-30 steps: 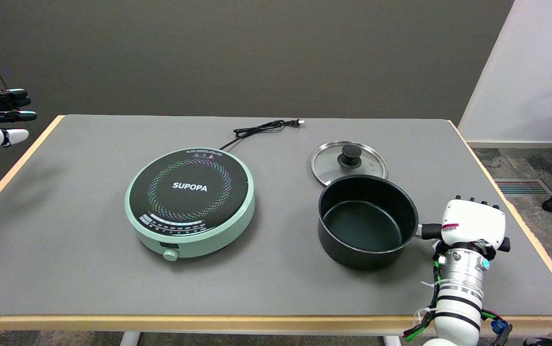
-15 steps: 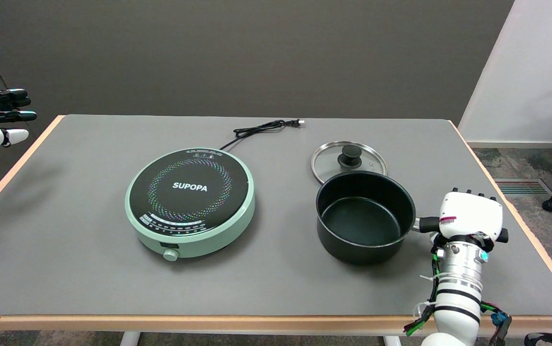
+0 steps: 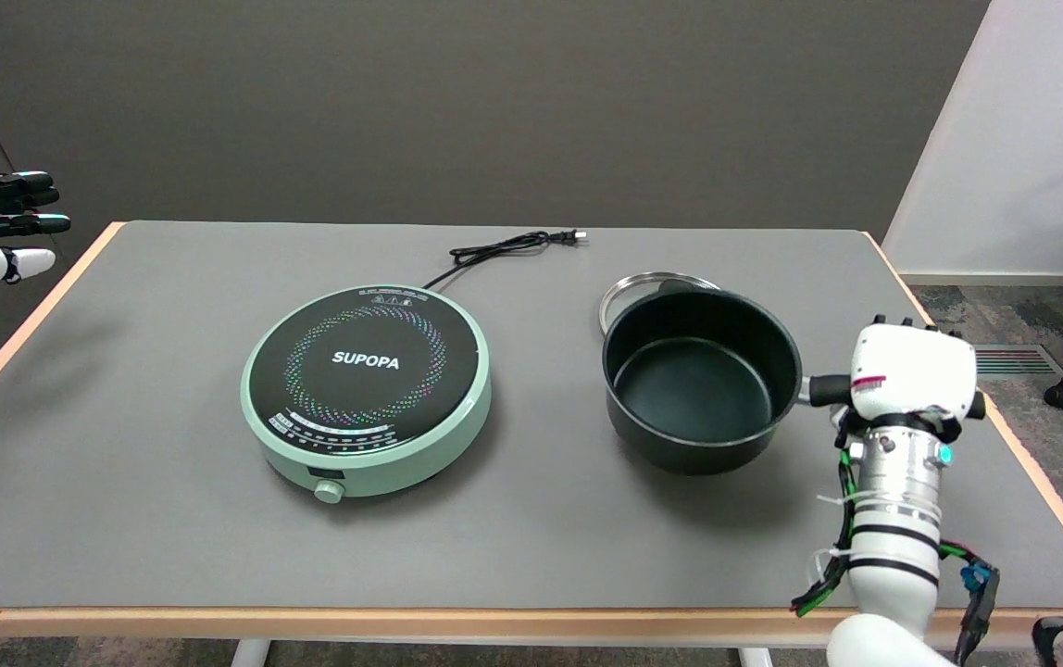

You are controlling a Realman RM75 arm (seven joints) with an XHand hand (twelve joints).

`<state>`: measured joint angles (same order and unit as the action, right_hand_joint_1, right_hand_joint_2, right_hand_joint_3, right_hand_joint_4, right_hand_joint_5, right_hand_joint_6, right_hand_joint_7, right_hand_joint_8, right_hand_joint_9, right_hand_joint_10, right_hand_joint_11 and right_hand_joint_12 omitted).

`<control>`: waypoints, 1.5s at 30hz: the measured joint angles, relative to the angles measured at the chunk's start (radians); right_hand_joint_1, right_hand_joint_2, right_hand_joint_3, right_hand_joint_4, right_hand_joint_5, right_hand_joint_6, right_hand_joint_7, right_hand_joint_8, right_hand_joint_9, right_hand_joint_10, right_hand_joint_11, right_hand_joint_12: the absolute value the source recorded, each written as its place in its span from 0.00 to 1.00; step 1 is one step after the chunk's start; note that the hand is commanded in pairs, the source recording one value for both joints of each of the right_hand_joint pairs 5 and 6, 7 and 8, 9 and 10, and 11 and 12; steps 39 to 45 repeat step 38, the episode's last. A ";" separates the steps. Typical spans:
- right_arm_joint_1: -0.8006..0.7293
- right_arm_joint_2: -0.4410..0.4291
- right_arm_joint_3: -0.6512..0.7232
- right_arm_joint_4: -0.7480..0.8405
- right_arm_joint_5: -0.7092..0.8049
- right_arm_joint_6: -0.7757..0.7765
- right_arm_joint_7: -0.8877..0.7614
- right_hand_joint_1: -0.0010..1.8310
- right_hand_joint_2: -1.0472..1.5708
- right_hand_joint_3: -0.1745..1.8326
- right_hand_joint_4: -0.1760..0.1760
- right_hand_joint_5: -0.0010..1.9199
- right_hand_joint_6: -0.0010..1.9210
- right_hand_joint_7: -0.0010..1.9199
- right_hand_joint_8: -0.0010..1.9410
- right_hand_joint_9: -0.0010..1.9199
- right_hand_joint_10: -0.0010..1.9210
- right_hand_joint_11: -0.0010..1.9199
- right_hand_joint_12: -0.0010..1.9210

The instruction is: Pick up the soup pot.

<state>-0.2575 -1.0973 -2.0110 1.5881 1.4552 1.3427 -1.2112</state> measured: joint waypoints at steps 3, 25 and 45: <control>0.000 0.017 0.024 0.023 -0.010 -0.029 0.016 0.67 0.70 0.48 0.44 1.00 1.00 1.00 0.99 1.00 1.00 1.00 1.00; 0.125 0.065 0.362 0.070 0.011 -0.591 0.117 0.67 0.70 0.49 0.44 1.00 1.00 1.00 0.99 1.00 1.00 1.00 1.00; 0.390 0.012 0.352 -0.030 0.004 -0.891 0.138 0.67 0.70 0.49 0.44 1.00 1.00 1.00 0.99 1.00 1.00 1.00 1.00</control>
